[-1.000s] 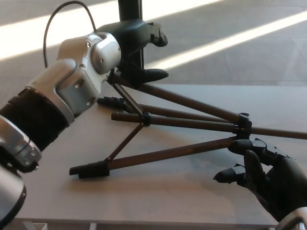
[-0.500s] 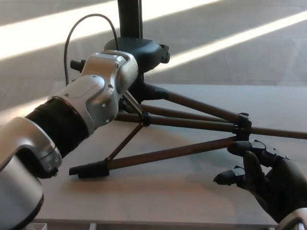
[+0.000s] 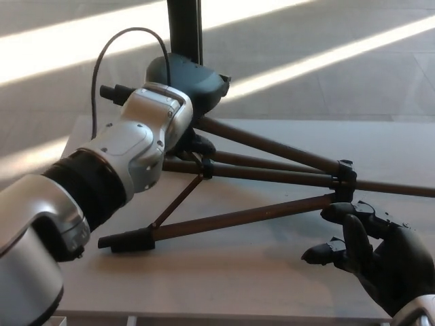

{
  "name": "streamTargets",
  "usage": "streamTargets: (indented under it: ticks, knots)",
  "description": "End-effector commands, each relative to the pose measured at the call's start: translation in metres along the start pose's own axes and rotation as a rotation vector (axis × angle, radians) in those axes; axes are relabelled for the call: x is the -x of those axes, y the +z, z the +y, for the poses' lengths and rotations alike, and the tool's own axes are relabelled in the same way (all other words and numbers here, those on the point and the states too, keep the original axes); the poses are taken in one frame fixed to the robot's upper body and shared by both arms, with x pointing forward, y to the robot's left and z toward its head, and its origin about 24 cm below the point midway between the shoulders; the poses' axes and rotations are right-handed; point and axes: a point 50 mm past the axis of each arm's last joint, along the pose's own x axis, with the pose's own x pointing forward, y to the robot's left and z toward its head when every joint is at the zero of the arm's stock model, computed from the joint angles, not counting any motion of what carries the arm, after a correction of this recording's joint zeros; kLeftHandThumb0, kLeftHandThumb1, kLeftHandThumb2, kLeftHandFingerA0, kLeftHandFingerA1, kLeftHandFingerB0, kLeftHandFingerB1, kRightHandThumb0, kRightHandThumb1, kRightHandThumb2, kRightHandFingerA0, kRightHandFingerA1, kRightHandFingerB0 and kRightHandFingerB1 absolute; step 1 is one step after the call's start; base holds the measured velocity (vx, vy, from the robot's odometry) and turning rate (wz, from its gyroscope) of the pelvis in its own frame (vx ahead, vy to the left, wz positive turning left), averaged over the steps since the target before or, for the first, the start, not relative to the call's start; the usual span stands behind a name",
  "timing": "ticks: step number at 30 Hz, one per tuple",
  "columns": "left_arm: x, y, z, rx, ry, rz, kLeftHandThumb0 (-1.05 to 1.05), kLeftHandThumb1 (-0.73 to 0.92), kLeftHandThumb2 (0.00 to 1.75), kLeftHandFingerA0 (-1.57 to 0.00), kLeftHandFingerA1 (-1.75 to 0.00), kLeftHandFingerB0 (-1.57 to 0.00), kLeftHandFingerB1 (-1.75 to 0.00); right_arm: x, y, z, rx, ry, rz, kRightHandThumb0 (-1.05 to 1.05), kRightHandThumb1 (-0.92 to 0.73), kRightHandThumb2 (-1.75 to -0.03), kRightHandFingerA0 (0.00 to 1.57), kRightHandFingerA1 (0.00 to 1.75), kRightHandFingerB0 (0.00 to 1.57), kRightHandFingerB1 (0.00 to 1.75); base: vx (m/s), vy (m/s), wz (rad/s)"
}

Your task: Use both hands of the robot to pick up the tripod lying in the middle of the desk and make it stand upright on the desk

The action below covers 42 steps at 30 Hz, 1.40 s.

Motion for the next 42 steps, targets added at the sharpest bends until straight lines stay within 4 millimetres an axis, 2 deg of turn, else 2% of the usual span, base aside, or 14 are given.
streamTargets:
  ticks: [1,9,13,14,18,19,20,21,26,28,29,32,37,42]
  knots:
    - [0.0,-0.004,-0.022,-0.146,0.034,-0.009,-0.77,0.71,0.61,-0.21,-0.5,-0.24,-0.36,-0.002,0.002,-0.001,0.013,-0.046,0.02,-1.05,-0.53,-0.6,1.3,0.69,1.2,0.59,0.0,0.0,0.0]
    - [-0.003,0.014,-0.038,-0.017,0.046,-0.03,-0.74,0.68,0.61,-0.27,-0.52,-0.27,-0.38,-0.003,0.0,0.0,0.029,-0.048,0.026,-1.05,-0.53,-0.6,1.3,0.68,1.2,0.58,0.0,0.0,0.0]
    - [-0.004,0.02,-0.039,0.052,0.176,-0.05,-0.66,0.68,0.61,-0.63,-0.57,-0.44,-0.39,-0.005,0.002,-0.001,0.021,-0.055,0.023,-1.05,-0.52,-0.59,1.29,0.68,1.2,0.58,0.0,0.0,0.0]
    - [-0.003,0.021,-0.039,0.078,0.205,-0.063,-0.61,0.76,0.63,-0.83,-0.75,-0.57,-0.46,-0.005,0.002,-0.001,0.022,-0.058,0.024,-1.05,-0.53,-0.6,1.29,0.68,1.2,0.58,0.0,0.0,0.0]
    - [0.0,0.029,-0.031,0.26,0.394,-0.104,-0.54,0.9,0.67,-0.94,-1.17,-0.79,-0.85,-0.006,0.003,-0.002,0.035,-0.067,0.02,-1.05,-0.53,-0.6,1.28,0.69,1.18,0.58,0.0,0.0,0.0]
    - [0.001,0.031,-0.028,0.293,0.42,-0.114,-0.5,0.73,1.12,-1.05,-1.25,-0.76,-1.0,-0.006,0.003,-0.002,0.037,-0.068,0.02,-1.05,-0.53,-0.6,1.28,0.69,1.19,0.58,0.0,0.0,0.0]
    - [0.0,0.032,-0.027,0.327,0.426,-0.118,-0.5,0.87,0.72,-0.86,-1.63,-0.73,-1.32,-0.006,0.003,-0.002,0.039,-0.07,0.023,-1.05,-0.54,-0.6,1.29,0.69,1.2,0.59,0.0,0.0,0.0]
    - [0.0,0.033,-0.026,0.335,0.427,-0.12,-0.5,0.88,0.72,-0.84,-1.64,-0.73,-1.35,-0.006,0.003,-0.002,0.047,-0.068,0.021,-1.05,-0.54,-0.61,1.29,0.69,1.19,0.58,0.0,0.0,0.0]
    - [-0.001,0.035,-0.023,0.364,0.437,-0.123,-0.51,0.9,0.73,-0.89,-1.6,-0.76,-1.27,-0.006,0.002,-0.001,0.052,-0.057,0.023,-1.05,-0.54,-0.6,1.28,0.69,1.18,0.58,0.0,0.0,0.0]
    - [-0.002,0.034,-0.023,0.316,0.42,-0.13,-0.49,0.9,0.72,-0.91,-1.53,-0.76,-1.14,-0.006,0.001,-0.001,0.043,-0.069,0.028,-1.05,-0.53,-0.6,1.3,0.69,1.19,0.58,0.0,0.0,0.0]
    - [-0.001,0.03,-0.025,0.242,0.382,-0.132,-0.51,0.9,0.71,-0.95,-1.47,-0.78,-0.8,-0.006,0.002,-0.001,0.039,-0.067,0.027,-1.05,-0.52,-0.6,1.3,0.69,1.21,0.59,0.0,0.0,0.0]
    - [-0.002,0.026,-0.028,0.178,0.353,-0.119,-0.47,0.8,0.69,-0.91,-1.55,-0.76,-0.77,-0.007,0.004,-0.001,0.045,-0.068,0.024,-1.05,-0.53,-0.61,1.29,0.69,1.2,0.59,0.0,0.0,0.0]
    - [-0.002,0.009,-0.046,-0.048,0.2,-0.061,-0.5,0.63,0.59,-0.91,-1.12,-0.57,-0.52,-0.01,0.008,-0.003,0.062,-0.073,0.01,-1.05,-0.54,-0.61,1.29,0.7,1.19,0.6,0.0,0.0,0.0]
    - [0.001,-0.001,-0.068,-0.148,0.103,-0.02,-0.33,0.61,0.61,-0.82,-1.45,-0.45,-0.43,-0.011,0.008,-0.004,0.079,-0.075,0.011,-1.05,-0.55,-0.61,1.28,0.7,1.15,0.6,0.0,0.0,0.0]
